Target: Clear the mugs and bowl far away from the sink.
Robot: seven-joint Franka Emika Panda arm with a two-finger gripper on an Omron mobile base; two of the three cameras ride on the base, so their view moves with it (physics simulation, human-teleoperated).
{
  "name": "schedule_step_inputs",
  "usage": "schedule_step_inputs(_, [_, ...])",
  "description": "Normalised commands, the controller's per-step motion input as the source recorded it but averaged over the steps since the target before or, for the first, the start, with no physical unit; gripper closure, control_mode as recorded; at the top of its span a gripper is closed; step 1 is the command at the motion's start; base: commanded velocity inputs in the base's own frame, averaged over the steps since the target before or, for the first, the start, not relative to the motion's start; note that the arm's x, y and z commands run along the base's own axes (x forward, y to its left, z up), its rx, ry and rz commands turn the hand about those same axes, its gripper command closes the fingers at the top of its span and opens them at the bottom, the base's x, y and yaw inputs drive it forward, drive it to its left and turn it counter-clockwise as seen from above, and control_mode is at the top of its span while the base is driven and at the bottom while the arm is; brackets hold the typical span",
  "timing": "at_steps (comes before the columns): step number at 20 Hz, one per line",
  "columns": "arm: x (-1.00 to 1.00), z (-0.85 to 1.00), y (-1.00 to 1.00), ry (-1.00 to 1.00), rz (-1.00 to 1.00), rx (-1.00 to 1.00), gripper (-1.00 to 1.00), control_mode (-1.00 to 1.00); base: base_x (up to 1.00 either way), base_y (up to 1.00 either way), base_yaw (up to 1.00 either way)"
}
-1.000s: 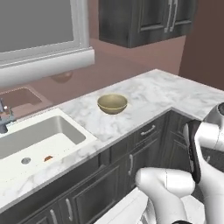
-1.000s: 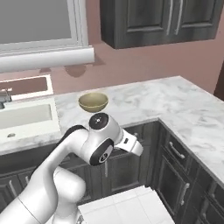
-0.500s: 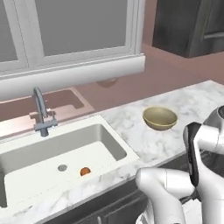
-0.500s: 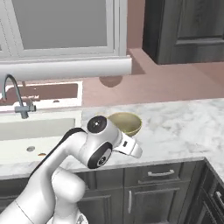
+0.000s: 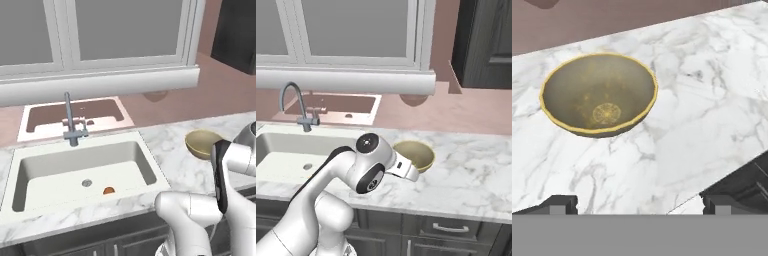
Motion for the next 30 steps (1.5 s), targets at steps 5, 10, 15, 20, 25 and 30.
schedule_step_inputs(5, [0.00, 0.00, 0.00, 0.00, 0.00, 0.00, -1.00, 1.00, 0.40, -0.26, 0.37])
schedule_step_inputs(10, [0.00, 0.00, 0.00, 0.00, 0.00, 0.00, -1.00, 1.00, 0.01, -0.08, 0.07])
schedule_step_inputs(15, [0.00, 0.00, 0.00, 0.00, 0.00, 0.00, -1.00, 1.00, 0.00, 0.00, 0.00])
schedule_step_inputs(20, [0.00, 0.00, 0.00, 0.00, 0.00, 0.00, -1.00, 1.00, 0.00, 0.00, 0.00])
schedule_step_inputs(25, [0.00, 0.00, 0.00, 0.00, 0.00, 0.00, -1.00, 1.00, 0.00, 0.00, 0.00])
schedule_step_inputs(30, [0.00, 0.00, 0.00, 0.00, 0.00, 0.00, -1.00, 1.00, 0.00, 0.00, -0.03])
